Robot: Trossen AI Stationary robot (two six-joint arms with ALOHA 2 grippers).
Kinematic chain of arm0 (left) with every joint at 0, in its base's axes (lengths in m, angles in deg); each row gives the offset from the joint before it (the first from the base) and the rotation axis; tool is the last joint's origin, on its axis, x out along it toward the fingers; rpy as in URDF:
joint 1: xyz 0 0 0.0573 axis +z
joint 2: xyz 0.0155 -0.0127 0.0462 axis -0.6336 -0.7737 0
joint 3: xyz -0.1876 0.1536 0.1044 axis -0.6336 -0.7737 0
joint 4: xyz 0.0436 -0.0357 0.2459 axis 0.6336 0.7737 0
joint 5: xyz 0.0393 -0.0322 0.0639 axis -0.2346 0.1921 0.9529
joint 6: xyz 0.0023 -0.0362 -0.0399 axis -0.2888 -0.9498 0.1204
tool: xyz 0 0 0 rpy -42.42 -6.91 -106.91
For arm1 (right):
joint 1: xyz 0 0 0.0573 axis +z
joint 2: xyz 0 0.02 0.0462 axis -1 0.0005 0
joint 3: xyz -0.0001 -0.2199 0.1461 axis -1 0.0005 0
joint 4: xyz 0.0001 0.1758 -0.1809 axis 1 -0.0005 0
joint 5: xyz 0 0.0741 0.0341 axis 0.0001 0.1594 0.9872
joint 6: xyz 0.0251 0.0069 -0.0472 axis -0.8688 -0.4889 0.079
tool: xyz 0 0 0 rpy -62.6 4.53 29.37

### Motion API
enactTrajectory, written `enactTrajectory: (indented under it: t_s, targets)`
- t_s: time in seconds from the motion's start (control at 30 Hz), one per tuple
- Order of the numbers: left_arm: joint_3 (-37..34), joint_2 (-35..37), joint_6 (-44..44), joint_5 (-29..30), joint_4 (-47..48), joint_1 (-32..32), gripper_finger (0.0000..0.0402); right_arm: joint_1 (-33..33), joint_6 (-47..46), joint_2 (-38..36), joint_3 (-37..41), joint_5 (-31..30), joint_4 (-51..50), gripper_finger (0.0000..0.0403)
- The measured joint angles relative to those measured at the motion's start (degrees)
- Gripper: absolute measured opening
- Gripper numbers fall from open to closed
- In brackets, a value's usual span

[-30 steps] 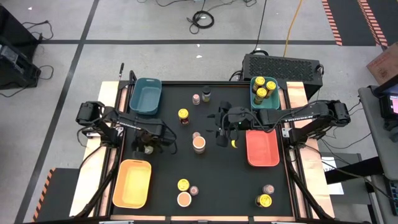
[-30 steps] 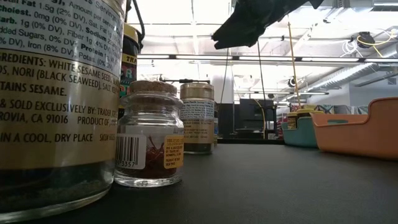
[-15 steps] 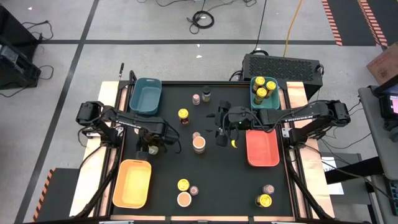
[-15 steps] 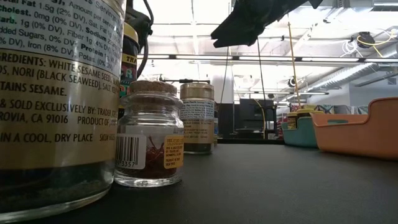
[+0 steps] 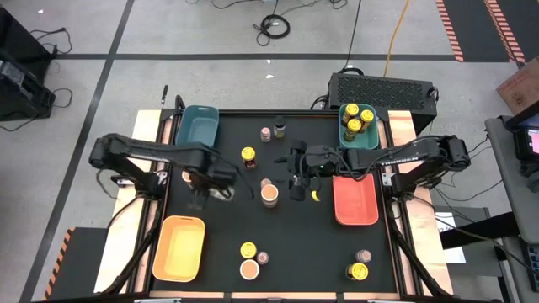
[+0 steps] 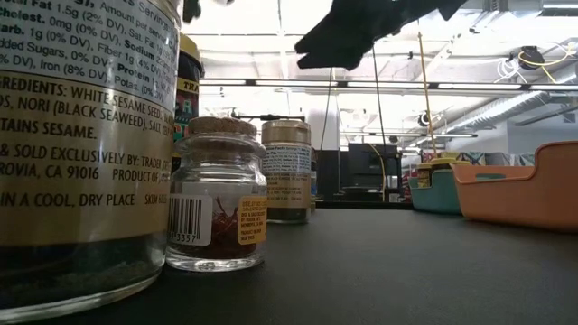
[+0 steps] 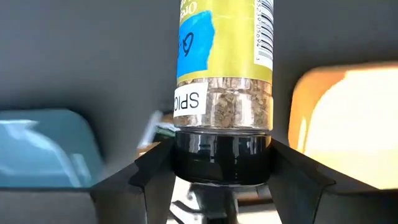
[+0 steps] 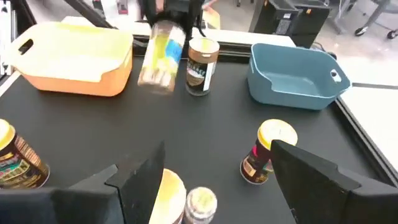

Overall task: Sort spices by type
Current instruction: Adjust the black spice bottle

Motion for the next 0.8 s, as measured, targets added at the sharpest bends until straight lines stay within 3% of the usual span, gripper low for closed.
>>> enactTrajectory:
  t_s: [0.1,0.2,0.3,0.47,0.67,0.8]
  targets:
    - [2.6,3.6,-0.2,2.0,-2.7,0.0,0.0215,0.0,1.3,1.6,0.0,1.2,7.8,0.0277]
    - [3.6,5.9,0.2,2.2,-6.0,0.1,0.0215,0.1,2.8,3.5,0.0,6.4,17.4,0.0245]
    - [3.8,6.5,0.3,2.5,-7.0,0.1,0.0215,0.2,3.5,5.1,0.0,8.7,22.8,0.0176]
    - [3.8,6.5,0.3,3.4,-8.2,0.1,0.0215,0.1,3.5,9.4,0.0,8.9,31.1,0.0023]
    - [3.8,6.4,1.3,3.4,-10.3,0.1,0.0215,0.1,1.5,15.3,-0.1,9.0,39.7,0.0003]
    - [3.8,6.4,1.3,3.4,-10.1,0.1,0.0215,0.2,1.3,17.5,-2.6,10.6,40.0,0.0001]
